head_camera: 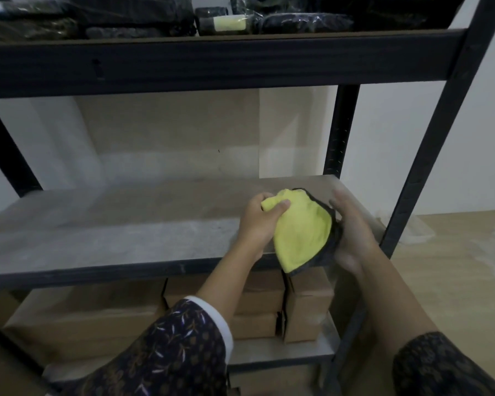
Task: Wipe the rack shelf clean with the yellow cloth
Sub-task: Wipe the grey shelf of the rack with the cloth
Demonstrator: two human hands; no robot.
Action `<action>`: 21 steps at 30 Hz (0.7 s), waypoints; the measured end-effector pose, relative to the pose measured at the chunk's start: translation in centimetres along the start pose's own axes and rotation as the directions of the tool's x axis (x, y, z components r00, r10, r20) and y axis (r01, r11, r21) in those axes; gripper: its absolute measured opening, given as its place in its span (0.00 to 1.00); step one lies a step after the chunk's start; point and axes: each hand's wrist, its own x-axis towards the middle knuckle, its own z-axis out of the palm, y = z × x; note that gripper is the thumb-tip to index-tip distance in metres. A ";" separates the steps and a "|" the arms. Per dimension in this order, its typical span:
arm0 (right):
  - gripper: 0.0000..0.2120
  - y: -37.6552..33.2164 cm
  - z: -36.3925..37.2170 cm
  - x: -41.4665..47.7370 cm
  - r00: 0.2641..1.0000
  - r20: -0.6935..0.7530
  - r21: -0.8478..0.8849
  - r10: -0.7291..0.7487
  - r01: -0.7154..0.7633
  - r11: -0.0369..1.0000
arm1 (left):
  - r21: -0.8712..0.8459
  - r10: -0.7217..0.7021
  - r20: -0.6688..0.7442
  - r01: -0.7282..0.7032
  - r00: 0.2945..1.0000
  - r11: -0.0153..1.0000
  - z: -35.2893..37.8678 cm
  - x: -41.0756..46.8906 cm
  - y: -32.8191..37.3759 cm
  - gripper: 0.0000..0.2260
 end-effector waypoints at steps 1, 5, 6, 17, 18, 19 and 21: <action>0.22 0.0 -0.3 0.4 0.999 -0.038 -0.095 -0.025 0.021 0.995 | -0.015 -0.011 -0.019 0.011 1.000 1.000 0.0 0.2 -0.1 0.07; 0.27 -0.5 -1.1 1.4 0.960 -0.177 -0.212 -0.218 0.179 0.961 | -0.090 -0.019 -0.066 0.013 0.998 0.996 -0.1 1.0 -0.7 0.10; 0.26 -1.0 -1.1 1.5 0.948 -0.186 -0.218 -0.260 0.218 0.951 | -0.065 -0.008 -0.054 0.005 0.999 0.998 0.0 1.2 -1.0 0.09; 0.37 1.7 -2.1 6.4 0.866 -0.053 -0.961 -0.497 -0.180 -0.212 | 0.488 0.093 -0.201 0.017 0.975 0.873 -5.5 4.2 -4.3 0.05; 0.39 2.0 -2.2 6.8 0.884 -0.081 -0.952 -0.460 -0.205 -0.227 | 0.554 0.127 -0.195 0.002 0.973 0.833 -6.6 4.4 -4.6 0.06; 0.42 2.2 -2.4 7.2 0.902 -0.102 -0.950 -0.419 -0.213 -0.228 | 0.617 0.174 -0.185 -0.023 0.967 0.786 -7.8 4.8 -4.9 0.06; 0.46 2.5 -2.8 8.1 0.932 -0.112 -0.961 -0.346 -0.190 -0.202 | 0.727 0.249 -0.160 -0.056 0.955 0.684 -9.9 5.4 -5.7 0.07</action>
